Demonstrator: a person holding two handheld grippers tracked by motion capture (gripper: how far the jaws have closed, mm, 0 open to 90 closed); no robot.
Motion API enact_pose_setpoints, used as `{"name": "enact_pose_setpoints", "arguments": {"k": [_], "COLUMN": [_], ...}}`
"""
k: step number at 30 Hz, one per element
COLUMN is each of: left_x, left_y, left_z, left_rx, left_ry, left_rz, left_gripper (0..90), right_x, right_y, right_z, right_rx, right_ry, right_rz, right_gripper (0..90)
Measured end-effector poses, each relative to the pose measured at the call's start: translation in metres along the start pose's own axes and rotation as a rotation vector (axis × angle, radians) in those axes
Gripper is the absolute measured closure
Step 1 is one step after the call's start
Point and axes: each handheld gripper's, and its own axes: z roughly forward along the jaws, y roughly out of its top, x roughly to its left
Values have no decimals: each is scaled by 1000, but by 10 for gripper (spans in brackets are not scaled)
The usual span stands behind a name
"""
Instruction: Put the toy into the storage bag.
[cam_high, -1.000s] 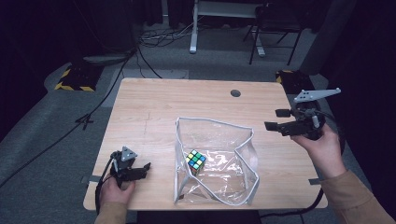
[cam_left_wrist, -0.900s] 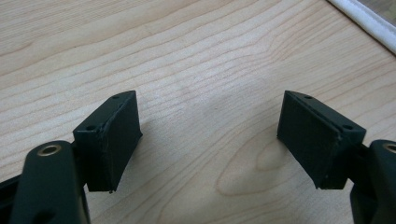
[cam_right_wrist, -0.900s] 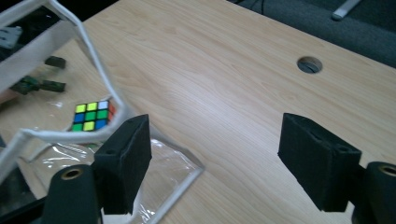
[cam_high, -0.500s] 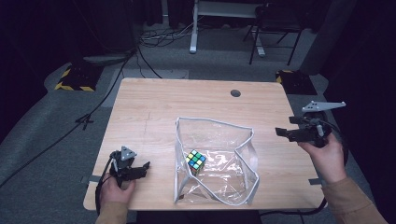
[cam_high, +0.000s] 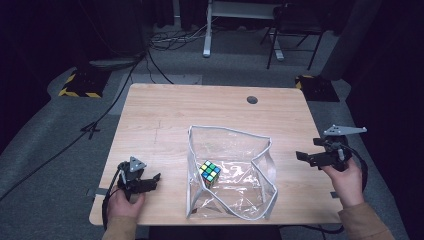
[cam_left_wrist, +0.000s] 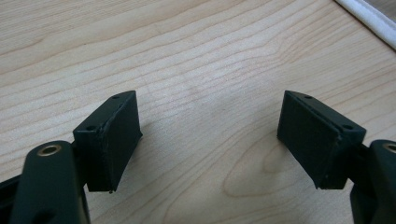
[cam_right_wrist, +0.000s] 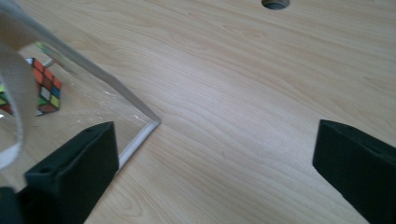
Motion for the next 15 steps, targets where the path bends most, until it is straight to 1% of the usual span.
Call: {"name": "enact_pose_setpoints", "arguments": {"k": [2,5,6,7,8,9,11,12,15], "left_x": [0,0,0,0,0,0,-1,-1,0], "left_y": [0,0,0,0,0,0,0,0,0], "left_z": [0,0,0,0,0,0,0,0,0], "left_rx": [1,1,0,2,1,-1,-2,-2,0], "left_ry": [0,1,1,0,1,0,3,3,2], "left_rz": [1,1,0,2,2,-3,-4,-4,1], "left_gripper": [217,217,217,217,217,217,217,217,217], "right_x": [-2,-5,-6,-8,-9,-11,-11,-11,-11], "right_y": [-8,-18,-22,-26,-29,-33,-40,-44,-52], "right_z": [3,9,11,13,15,18,21,23,27], "right_rx": [-1,19,20,28,41,50,39,29,25], "right_ry": [4,-11,-8,7,27,40,30,19,-1], "right_rz": [11,17,21,33,55,63,76,67,64], "right_gripper": [0,0,0,0,0,0,0,0,0]}}
